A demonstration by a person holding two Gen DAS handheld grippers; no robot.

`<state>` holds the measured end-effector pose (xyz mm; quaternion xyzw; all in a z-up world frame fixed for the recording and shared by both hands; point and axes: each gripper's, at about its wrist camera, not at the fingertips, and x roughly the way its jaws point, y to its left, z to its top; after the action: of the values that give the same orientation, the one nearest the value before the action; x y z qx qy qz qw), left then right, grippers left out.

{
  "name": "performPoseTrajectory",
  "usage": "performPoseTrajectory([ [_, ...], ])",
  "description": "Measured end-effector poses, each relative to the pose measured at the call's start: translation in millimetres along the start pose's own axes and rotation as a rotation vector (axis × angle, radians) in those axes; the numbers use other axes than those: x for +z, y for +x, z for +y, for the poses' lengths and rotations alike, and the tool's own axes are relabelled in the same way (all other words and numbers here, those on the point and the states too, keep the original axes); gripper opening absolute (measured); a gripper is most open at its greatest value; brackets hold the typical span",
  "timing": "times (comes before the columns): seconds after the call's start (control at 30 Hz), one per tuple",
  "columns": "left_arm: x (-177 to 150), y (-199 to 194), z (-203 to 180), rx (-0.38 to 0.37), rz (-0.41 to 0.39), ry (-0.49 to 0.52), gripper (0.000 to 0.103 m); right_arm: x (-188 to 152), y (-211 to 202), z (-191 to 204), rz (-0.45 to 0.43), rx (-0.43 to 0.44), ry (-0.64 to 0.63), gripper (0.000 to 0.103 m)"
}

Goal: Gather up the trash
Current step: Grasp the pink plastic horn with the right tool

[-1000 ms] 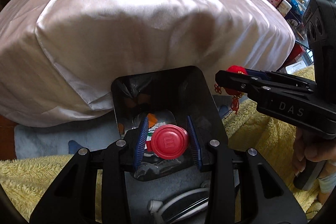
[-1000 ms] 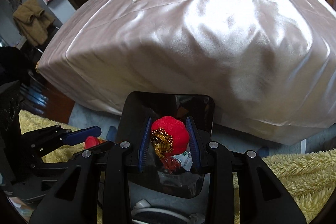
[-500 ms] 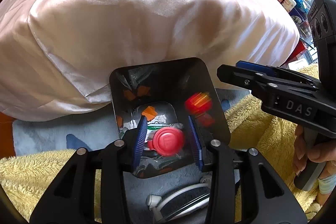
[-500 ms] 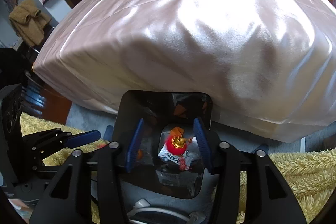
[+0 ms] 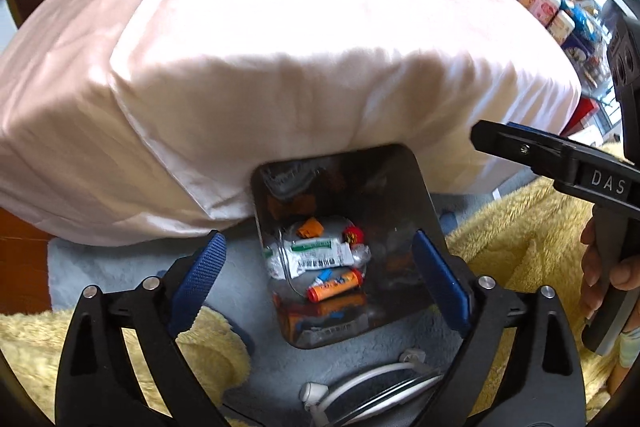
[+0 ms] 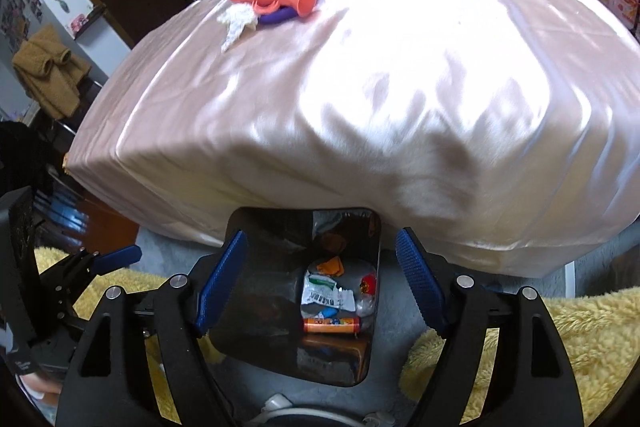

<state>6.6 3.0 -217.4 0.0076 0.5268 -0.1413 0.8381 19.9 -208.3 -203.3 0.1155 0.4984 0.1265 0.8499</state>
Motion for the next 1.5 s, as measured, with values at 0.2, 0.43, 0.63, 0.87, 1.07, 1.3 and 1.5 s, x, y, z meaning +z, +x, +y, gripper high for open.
performPoseTrajectory([
  [0.2, 19, -23, 9, 0.009, -0.069, -0.009, 0.09, 22, -15, 2, -0.055, 0.006, -0.009, 0.078],
  [0.43, 51, -33, 13, 0.043, -0.103, 0.008, 0.09, 60, -24, 5, -0.109, -0.021, -0.047, 0.078],
  [0.63, 82, -26, 19, 0.045, -0.096, 0.023, 0.09, 95, -15, 12, -0.122, -0.015, -0.093, 0.073],
  [0.87, 120, -14, 18, 0.034, -0.095, 0.042, 0.09, 130, 11, 26, -0.106, 0.017, -0.138, 0.053],
  [1.07, 150, -2, 17, 0.018, -0.09, 0.048, 0.089, 161, 30, 38, -0.11, 0.021, -0.177, 0.046],
  [1.3, 174, 12, 19, 0.004, -0.071, 0.053, 0.078, 182, 56, 48, -0.068, 0.035, -0.221, 0.046],
  [1.5, 187, 28, 17, -0.024, -0.055, 0.059, 0.067, 190, 75, 46, -0.02, 0.087, -0.225, 0.043],
])
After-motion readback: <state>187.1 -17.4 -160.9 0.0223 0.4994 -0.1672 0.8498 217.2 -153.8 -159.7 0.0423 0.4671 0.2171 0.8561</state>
